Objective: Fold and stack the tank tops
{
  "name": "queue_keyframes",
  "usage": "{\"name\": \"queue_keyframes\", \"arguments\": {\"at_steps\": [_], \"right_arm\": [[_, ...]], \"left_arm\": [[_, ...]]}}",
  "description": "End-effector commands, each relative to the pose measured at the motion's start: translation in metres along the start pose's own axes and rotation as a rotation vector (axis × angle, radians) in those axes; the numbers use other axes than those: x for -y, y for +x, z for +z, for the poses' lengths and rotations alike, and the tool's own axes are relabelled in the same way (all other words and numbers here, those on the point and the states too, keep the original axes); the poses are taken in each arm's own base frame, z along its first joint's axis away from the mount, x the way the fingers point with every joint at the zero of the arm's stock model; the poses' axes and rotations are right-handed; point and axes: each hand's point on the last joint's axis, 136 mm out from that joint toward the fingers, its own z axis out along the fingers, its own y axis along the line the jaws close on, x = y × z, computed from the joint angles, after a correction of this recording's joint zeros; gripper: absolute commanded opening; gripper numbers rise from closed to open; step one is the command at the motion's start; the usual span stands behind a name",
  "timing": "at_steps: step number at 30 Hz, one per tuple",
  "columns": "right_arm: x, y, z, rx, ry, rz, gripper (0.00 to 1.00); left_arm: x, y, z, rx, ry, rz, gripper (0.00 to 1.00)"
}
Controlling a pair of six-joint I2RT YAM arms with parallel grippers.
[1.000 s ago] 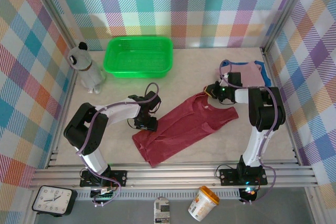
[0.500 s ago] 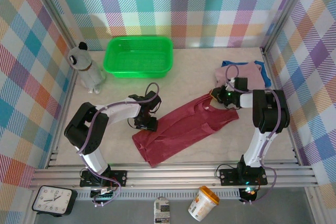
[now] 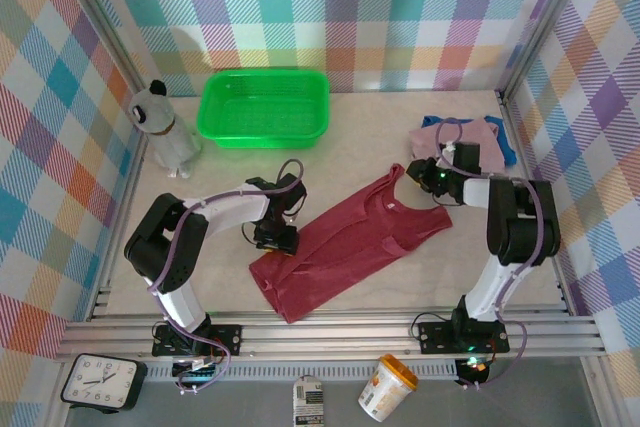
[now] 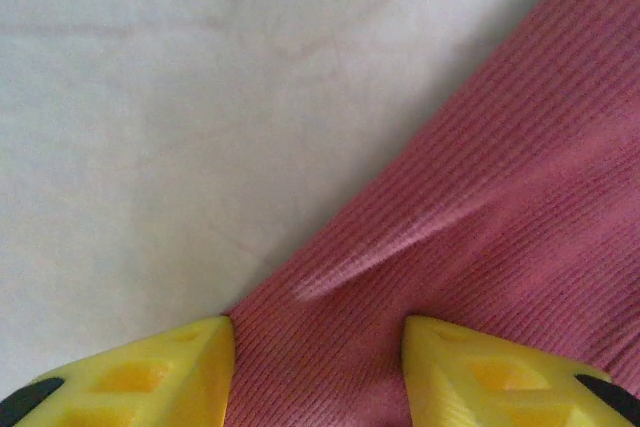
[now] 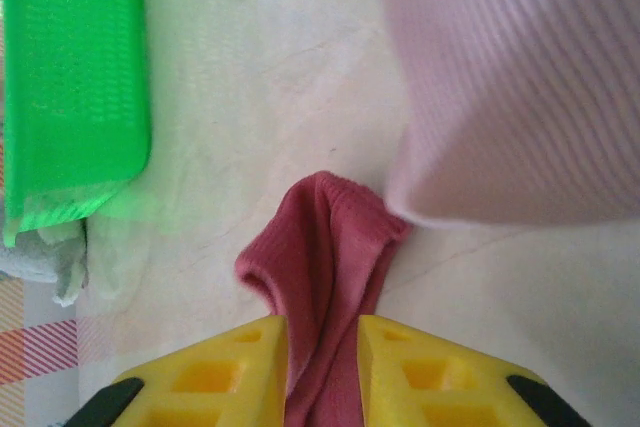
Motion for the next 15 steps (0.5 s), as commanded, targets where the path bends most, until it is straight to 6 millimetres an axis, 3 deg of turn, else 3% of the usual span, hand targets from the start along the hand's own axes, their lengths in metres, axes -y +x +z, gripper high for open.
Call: {"name": "queue_keyframes", "arguments": {"at_steps": [1, 5, 9, 11, 15], "right_arm": [[-0.01, 0.007, -0.021, -0.003, 0.005, -0.061, 0.29], [-0.026, 0.038, -0.029, -0.052, -0.052, -0.016, 0.29], [-0.039, 0.082, -0.022, -0.133, -0.071, -0.001, 0.29], [-0.039, 0.1, -0.014, -0.167, -0.053, -0.006, 0.28], [-0.029, 0.116, 0.003, -0.216, -0.033, -0.001, 0.26]], "left_arm": [[0.004, 0.011, -0.012, -0.07, 0.028, 0.006, 0.48], [0.012, -0.004, -0.017, -0.039, 0.055, 0.012, 0.48], [0.016, -0.019, -0.015, -0.014, 0.072, 0.004, 0.48], [0.02, -0.025, -0.011, -0.008, 0.089, 0.002, 0.48], [0.014, -0.023, 0.006, -0.047, 0.082, -0.001, 0.47]]}}
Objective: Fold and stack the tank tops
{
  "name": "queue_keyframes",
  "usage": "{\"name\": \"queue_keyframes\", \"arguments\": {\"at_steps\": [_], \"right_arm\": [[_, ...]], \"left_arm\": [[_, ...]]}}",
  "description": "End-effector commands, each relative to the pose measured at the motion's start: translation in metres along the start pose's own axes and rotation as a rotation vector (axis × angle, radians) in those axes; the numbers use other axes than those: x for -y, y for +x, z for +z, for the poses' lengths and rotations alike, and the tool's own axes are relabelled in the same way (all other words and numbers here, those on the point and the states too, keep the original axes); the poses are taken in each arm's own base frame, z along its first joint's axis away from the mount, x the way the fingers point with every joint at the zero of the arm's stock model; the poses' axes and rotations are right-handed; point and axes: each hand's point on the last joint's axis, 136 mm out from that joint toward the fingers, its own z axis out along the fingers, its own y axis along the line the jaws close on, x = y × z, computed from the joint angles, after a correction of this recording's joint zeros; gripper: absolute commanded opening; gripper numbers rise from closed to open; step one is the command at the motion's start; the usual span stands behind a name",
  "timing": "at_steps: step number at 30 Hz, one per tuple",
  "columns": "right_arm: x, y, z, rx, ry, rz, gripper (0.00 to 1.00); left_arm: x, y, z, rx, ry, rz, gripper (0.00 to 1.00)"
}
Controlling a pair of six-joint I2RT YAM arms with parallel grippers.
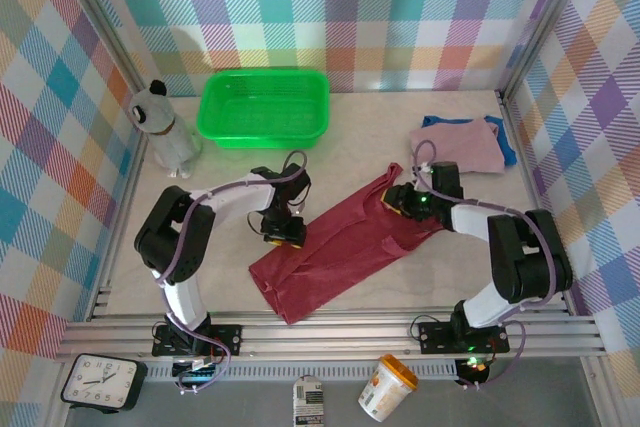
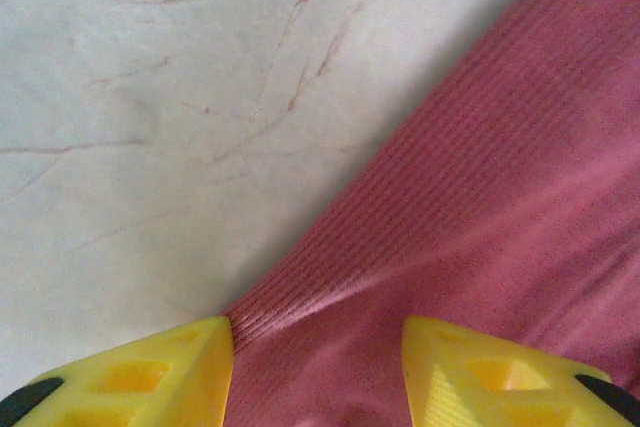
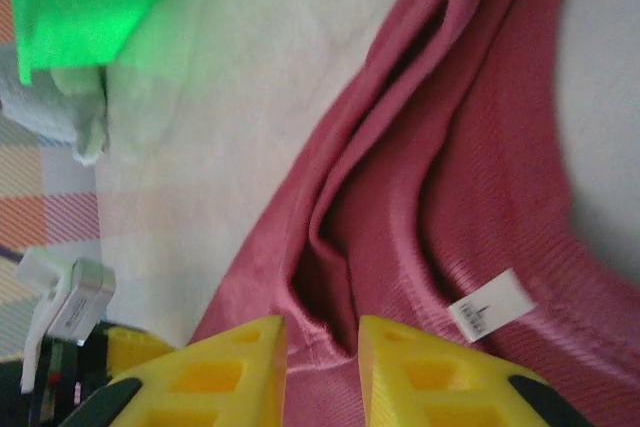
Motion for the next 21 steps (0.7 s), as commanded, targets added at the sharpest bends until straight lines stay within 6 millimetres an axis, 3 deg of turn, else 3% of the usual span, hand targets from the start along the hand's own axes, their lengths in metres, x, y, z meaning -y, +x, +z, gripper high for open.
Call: {"name": "queue_keyframes", "arguments": {"at_steps": [1, 10, 16, 21], "right_arm": [[0.011, 0.003, 0.014, -0.019, 0.021, 0.021, 0.25], [0.024, -0.007, 0.05, -0.076, 0.089, -0.052, 0.19], [0.01, -0.012, 0.082, -0.117, 0.106, -0.131, 0.18], [-0.006, -0.023, 0.11, -0.138, 0.107, -0.2, 0.2]], "left_arm": [[-0.005, 0.003, 0.012, -0.041, 0.01, 0.007, 0.48], [-0.039, 0.018, 0.024, -0.077, -0.045, -0.043, 0.48], [-0.076, 0.018, 0.018, -0.078, -0.172, -0.086, 0.47], [-0.091, 0.012, 0.007, -0.025, -0.234, -0.096, 0.48]]}}
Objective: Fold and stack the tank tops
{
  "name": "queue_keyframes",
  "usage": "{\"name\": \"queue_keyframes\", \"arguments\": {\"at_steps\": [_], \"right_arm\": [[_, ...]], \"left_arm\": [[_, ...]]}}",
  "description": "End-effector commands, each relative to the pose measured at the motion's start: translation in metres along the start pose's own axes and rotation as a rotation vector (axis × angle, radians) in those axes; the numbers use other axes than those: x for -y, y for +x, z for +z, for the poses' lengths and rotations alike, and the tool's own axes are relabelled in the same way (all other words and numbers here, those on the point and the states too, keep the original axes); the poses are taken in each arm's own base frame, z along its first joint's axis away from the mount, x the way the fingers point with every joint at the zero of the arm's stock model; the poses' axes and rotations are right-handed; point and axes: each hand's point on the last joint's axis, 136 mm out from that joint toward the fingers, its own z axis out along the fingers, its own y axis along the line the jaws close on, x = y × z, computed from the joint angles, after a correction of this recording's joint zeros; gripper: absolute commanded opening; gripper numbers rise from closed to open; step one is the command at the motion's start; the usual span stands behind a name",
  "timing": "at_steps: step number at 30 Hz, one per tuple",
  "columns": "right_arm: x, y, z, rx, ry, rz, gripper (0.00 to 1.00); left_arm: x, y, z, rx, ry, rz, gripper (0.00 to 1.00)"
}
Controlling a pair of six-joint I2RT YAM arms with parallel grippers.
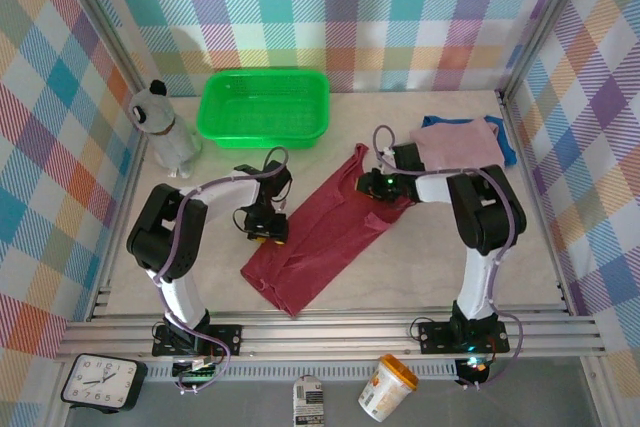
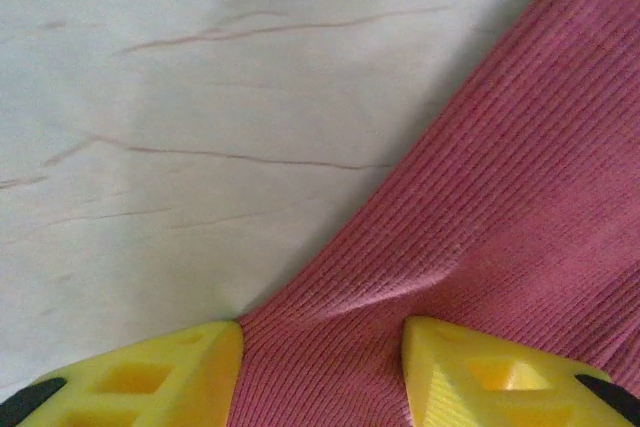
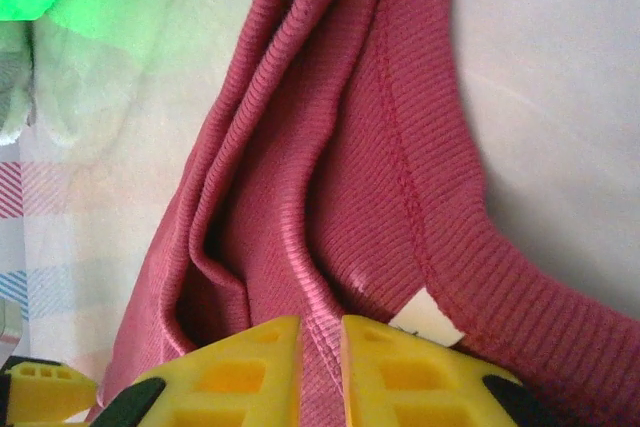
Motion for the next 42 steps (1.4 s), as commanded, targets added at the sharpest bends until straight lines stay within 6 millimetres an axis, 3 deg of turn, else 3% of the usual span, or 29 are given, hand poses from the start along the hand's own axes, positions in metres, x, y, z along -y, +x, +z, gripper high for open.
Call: {"name": "queue_keyframes", "arguments": {"at_steps": [1, 6, 10, 12, 15, 17, 26, 32, 37, 42], "right_arm": [[0.01, -0.001, 0.018, -0.037, 0.064, -0.04, 0.2], [-0.004, -0.032, 0.027, -0.013, 0.057, -0.13, 0.25], [-0.032, -0.052, 0.01, 0.033, 0.026, -0.259, 0.31], [-0.052, -0.049, -0.002, 0.046, 0.0, -0.336, 0.37], [-0.079, -0.022, -0.018, 0.033, -0.043, -0.434, 0.44], [-0.099, 0.008, -0.025, 0.005, -0.089, -0.491, 0.47], [-0.174, 0.135, -0.024, -0.187, -0.2, -0.691, 0.58], [-0.186, 0.21, -0.006, -0.313, -0.243, -0.804, 0.61], [-0.185, 0.249, 0.009, -0.369, -0.197, -0.956, 0.64], [-0.193, 0.278, 0.022, -0.401, -0.183, -1.114, 0.68]], "left_arm": [[-0.039, 0.009, 0.01, -0.031, -0.162, -0.011, 0.48], [-0.043, -0.003, -0.003, -0.009, -0.164, -0.009, 0.48], [-0.045, -0.007, -0.022, 0.007, -0.151, -0.026, 0.48], [-0.049, -0.002, -0.031, 0.0, -0.144, -0.064, 0.48], [-0.054, 0.016, -0.039, -0.032, -0.104, -0.153, 0.48], [-0.055, 0.03, -0.043, -0.046, -0.055, -0.219, 0.49], [-0.051, 0.076, -0.031, -0.121, 0.108, -0.4, 0.48], [-0.051, 0.088, -0.014, -0.161, 0.113, -0.424, 0.48], [-0.061, 0.088, -0.006, -0.155, 0.058, -0.436, 0.48], [-0.056, 0.082, 0.007, -0.161, 0.088, -0.443, 0.47]]}}
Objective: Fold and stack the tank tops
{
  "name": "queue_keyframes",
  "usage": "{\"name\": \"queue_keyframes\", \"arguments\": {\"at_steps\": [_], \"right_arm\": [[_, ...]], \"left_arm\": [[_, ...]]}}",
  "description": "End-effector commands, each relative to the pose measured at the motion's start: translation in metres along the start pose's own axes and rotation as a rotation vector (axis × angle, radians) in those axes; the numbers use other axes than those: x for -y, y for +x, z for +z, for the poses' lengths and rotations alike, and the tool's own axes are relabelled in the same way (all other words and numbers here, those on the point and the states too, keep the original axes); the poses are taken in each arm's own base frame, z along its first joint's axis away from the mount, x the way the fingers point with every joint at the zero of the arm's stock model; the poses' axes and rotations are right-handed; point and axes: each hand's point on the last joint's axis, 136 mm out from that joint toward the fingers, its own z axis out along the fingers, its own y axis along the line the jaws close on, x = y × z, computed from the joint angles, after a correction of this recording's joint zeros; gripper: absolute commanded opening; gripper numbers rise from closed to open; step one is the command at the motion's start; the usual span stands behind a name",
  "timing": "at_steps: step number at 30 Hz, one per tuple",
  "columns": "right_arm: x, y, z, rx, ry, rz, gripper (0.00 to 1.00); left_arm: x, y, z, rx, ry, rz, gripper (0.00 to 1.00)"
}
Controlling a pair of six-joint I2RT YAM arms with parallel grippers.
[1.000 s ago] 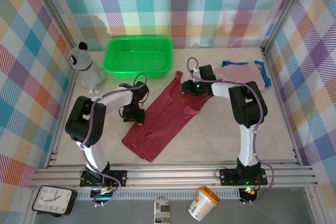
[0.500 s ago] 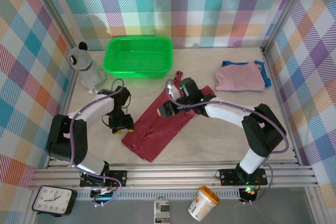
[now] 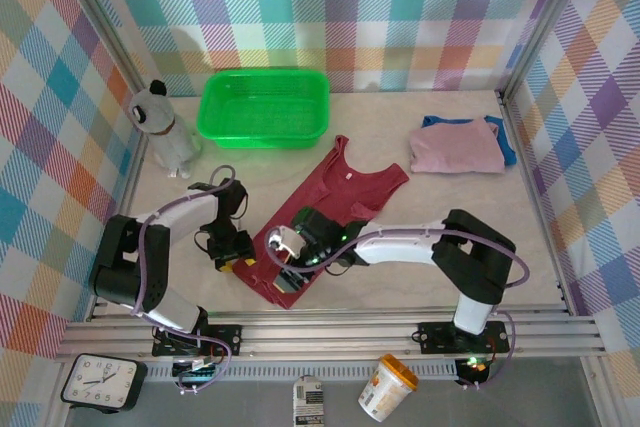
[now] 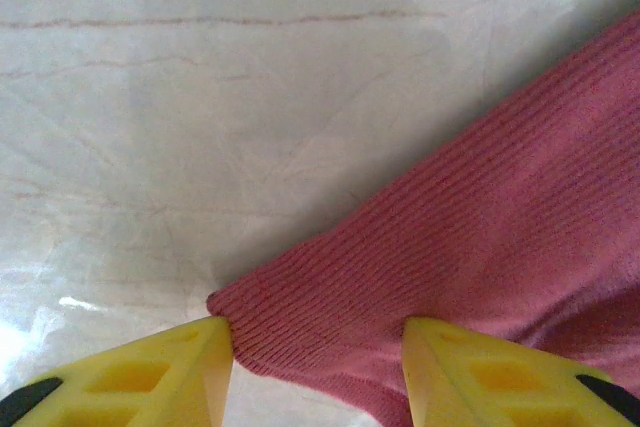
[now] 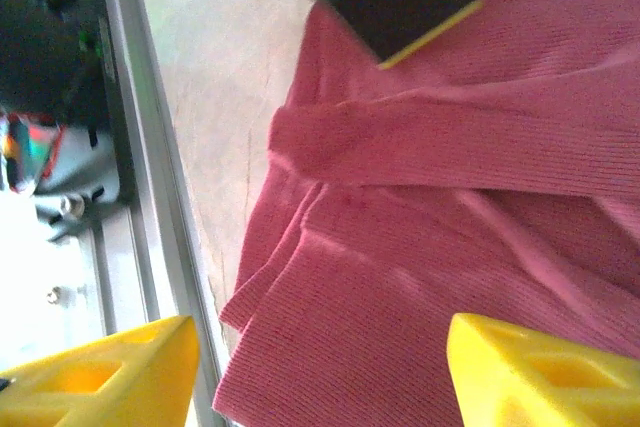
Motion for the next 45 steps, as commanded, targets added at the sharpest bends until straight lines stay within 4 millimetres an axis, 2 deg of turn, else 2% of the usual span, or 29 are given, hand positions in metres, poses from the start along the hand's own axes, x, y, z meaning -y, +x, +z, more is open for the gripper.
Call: {"name": "queue_keyframes", "arguments": {"at_steps": [1, 6, 11, 16, 17, 20, 23, 27, 31, 33, 39, 45], "right_arm": [[-0.007, -0.006, 0.011, -0.025, 0.041, -0.139, 0.68], [-0.023, 0.0, 0.03, -0.08, 0.061, -0.242, 0.69], [-0.012, 0.008, 0.052, -0.153, 0.13, -0.331, 0.68], [-0.009, 0.017, 0.064, -0.198, 0.166, -0.411, 0.62], [-0.007, 0.019, 0.066, -0.211, 0.174, -0.415, 0.58], [-0.007, 0.019, 0.063, -0.216, 0.177, -0.422, 0.36], [-0.015, 0.012, 0.059, -0.197, 0.156, -0.422, 0.24], [-0.026, 0.001, 0.05, -0.164, 0.127, -0.402, 0.13], [-0.039, -0.018, 0.027, -0.085, 0.094, -0.351, 0.07], [-0.039, -0.024, 0.017, -0.06, 0.084, -0.314, 0.07], [-0.012, -0.027, -0.023, 0.007, 0.074, -0.139, 0.05], [0.031, -0.014, -0.061, 0.042, 0.075, 0.005, 0.05]], "left_arm": [[0.0, -0.002, 0.014, -0.027, 0.005, -0.024, 0.47], [0.0, -0.005, 0.018, -0.03, -0.002, -0.015, 0.4], [-0.001, -0.005, 0.017, -0.028, -0.004, -0.007, 0.31], [0.0, -0.007, 0.016, -0.03, -0.009, 0.007, 0.21], [0.0, -0.007, 0.014, -0.027, -0.012, 0.01, 0.19], [-0.001, -0.008, 0.009, -0.017, -0.022, 0.019, 0.11], [-0.001, -0.007, 0.0, -0.004, -0.025, 0.023, 0.06], [-0.002, -0.005, -0.02, 0.037, -0.029, 0.028, 0.0], [0.007, -0.007, -0.041, 0.078, -0.007, 0.042, 0.0], [0.015, -0.01, -0.053, 0.1, 0.005, 0.053, 0.0], [0.052, -0.03, -0.082, 0.15, 0.07, 0.095, 0.0], [0.108, -0.065, -0.105, 0.199, 0.125, 0.165, 0.0]]}}
